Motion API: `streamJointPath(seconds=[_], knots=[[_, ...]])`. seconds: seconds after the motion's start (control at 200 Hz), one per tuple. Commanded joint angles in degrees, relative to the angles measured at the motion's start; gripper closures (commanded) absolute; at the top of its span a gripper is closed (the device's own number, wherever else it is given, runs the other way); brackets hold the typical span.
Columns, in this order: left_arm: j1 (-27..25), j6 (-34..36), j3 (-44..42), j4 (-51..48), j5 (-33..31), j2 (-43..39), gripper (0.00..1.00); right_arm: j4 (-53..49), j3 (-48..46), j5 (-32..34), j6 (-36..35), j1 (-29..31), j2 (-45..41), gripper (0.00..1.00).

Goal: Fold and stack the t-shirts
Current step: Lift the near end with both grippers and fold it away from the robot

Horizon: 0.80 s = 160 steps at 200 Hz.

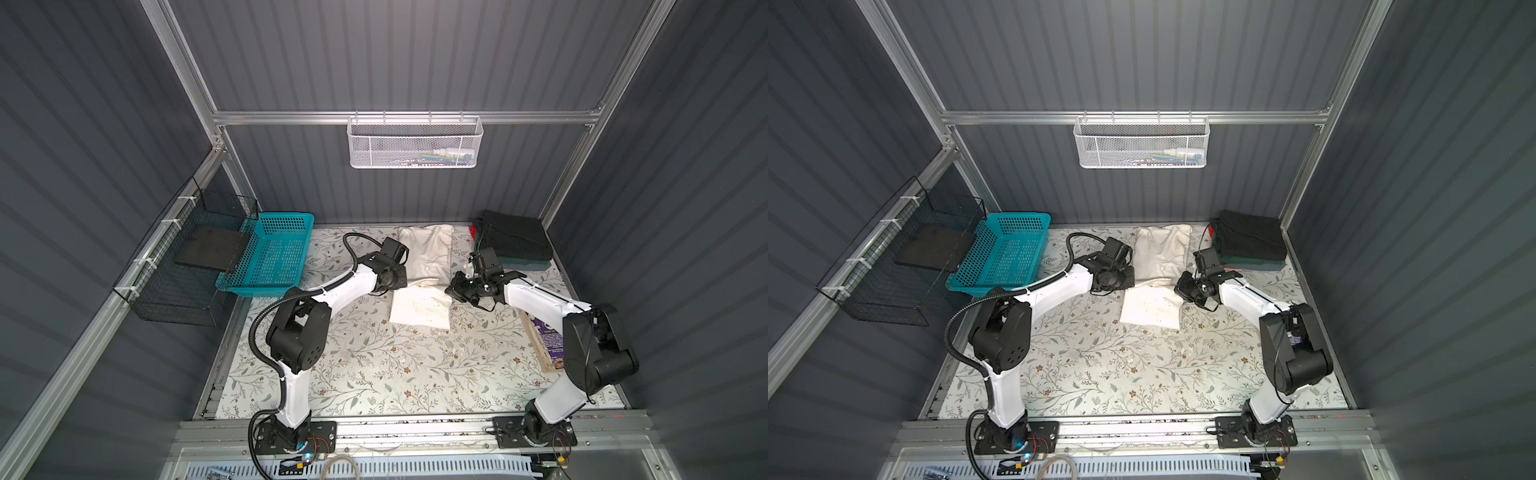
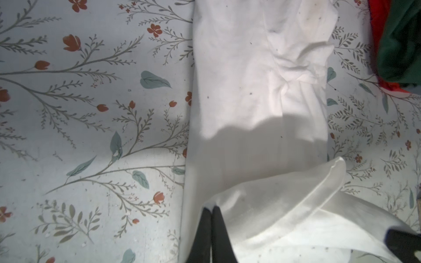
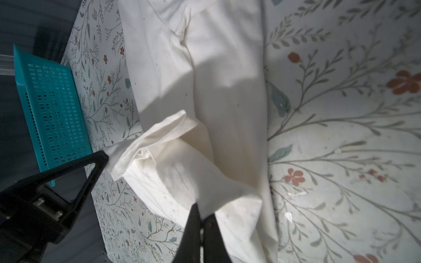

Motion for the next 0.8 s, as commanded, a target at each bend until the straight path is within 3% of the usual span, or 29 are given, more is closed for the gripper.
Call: streamJointPath(seconds=[0.0,0.37,0.795], knots=[[1.1,1.7,3.2,0.4,2.2,2.2,1.0,-0.1,3.3,-1.3,-2.0,-0.9,2.6,1.0],[1.7,3.5,9.5,0.8,3.3,7.6,1.0,-0.6,5.9,2.9,-2.1,-1.7,6.8,1.0],[1.7,4.5,11.5,0.2,1.1,10.7,1.0,0.8,8.1,1.8,-2.5,-2.7,10.3,1.0]])
